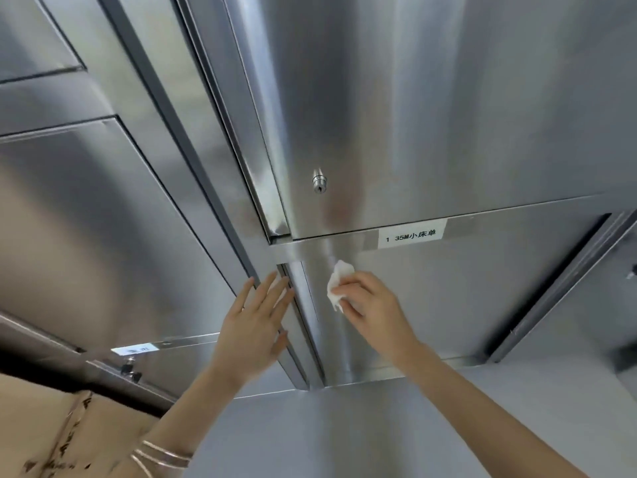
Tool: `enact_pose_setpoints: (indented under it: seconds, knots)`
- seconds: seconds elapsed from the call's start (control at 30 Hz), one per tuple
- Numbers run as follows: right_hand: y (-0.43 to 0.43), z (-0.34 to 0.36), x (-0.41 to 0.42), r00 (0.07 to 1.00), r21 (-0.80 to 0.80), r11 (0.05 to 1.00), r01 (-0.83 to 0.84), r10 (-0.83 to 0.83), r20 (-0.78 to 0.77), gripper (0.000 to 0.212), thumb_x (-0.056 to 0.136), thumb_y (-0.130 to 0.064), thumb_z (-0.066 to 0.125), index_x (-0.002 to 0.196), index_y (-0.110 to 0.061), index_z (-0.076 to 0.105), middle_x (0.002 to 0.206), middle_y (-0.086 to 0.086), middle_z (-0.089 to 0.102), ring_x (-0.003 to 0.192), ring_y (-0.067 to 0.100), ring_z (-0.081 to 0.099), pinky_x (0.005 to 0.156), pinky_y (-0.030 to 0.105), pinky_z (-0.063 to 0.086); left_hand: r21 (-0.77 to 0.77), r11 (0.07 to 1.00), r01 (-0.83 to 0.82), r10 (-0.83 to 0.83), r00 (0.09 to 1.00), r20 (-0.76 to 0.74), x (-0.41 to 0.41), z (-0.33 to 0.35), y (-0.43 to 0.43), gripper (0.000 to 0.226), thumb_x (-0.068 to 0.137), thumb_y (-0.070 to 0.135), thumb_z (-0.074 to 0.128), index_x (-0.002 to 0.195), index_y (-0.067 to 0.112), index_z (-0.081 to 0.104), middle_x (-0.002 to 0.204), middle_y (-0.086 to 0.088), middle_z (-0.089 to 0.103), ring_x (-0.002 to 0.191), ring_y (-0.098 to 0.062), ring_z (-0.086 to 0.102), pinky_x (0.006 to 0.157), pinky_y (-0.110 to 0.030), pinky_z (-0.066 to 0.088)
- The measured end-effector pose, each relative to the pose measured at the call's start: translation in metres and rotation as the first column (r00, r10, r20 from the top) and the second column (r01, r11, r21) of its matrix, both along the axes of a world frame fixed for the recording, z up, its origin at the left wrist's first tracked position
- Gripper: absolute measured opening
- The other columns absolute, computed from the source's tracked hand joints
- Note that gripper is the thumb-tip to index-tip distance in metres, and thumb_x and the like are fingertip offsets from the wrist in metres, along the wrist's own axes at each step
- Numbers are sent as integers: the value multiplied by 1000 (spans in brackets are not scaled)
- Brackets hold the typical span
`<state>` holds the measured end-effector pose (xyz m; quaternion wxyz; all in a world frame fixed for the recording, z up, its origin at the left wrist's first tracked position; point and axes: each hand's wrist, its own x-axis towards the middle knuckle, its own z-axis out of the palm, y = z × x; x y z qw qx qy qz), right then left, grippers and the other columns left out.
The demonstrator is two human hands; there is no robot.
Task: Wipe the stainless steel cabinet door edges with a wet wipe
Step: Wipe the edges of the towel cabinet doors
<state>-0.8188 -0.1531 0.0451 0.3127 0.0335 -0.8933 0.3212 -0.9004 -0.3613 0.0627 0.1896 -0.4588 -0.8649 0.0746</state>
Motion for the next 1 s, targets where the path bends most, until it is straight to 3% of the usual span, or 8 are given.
enact_pose_setpoints:
  seconds: [0.1,0.23,0.4,0.57,0.67,0.8,0.9,1.0]
  knots:
    - [-4,-32,-21,995,70,997,-32,38,-88,19,74,10,70,90,-1,70,98,11,63,89,28,63,75,36,53,12,1000,-27,28,995,-99,-15,-30,-8,80,59,36,86,128,3,61,142,-16,51,133,-34,45,106,-57,40]
    - [-3,-77,-63,956,183,983,-29,81,-282,15,79,7,67,93,3,69,100,14,63,92,28,62,80,33,52,131,990,-44,73,971,-228,-45,-74,-4,87,69,39,79,141,1,46,152,-16,35,142,-32,31,114,-52,30]
    - [1,-112,-117,809,276,955,110,75,-583,13,86,3,61,97,5,67,109,17,62,110,23,56,101,25,41,241,970,31,67,918,-390,-87,-124,2,83,89,48,48,152,2,19,161,-14,13,149,-28,11,118,-49,20]
    - [3,-118,-157,660,333,908,254,89,-746,16,90,-4,58,101,4,67,114,15,64,112,25,59,102,29,42,296,945,137,50,837,-545,-123,-144,12,87,91,55,42,152,0,13,160,-17,9,149,-31,8,119,-51,19]
    - [1,-119,-167,605,424,840,339,150,-782,23,91,-5,57,110,7,65,118,19,63,114,30,58,101,35,43,301,927,224,16,778,-628,-134,-146,11,83,94,55,38,151,-2,19,160,-18,13,149,-30,10,120,-50,15]
    - [0,-132,-172,663,594,703,390,233,-711,30,91,1,56,119,12,56,129,26,53,123,37,48,101,46,43,306,909,282,2,732,-682,-147,-147,10,83,92,54,42,152,2,20,161,-14,14,150,-27,9,120,-48,14]
    - [6,-137,-169,692,669,598,442,247,-678,36,84,9,63,120,9,57,128,23,54,122,34,51,98,46,46,306,895,326,-14,704,-710,-152,-146,12,83,91,55,43,152,3,21,160,-14,15,150,-26,11,121,-46,13]
    - [7,-123,-169,646,644,633,431,282,-709,27,82,5,68,109,4,67,117,17,64,111,30,60,94,40,50,312,873,374,-26,677,-736,-155,-147,13,83,89,54,45,151,3,24,159,-13,19,149,-25,14,121,-45,14]
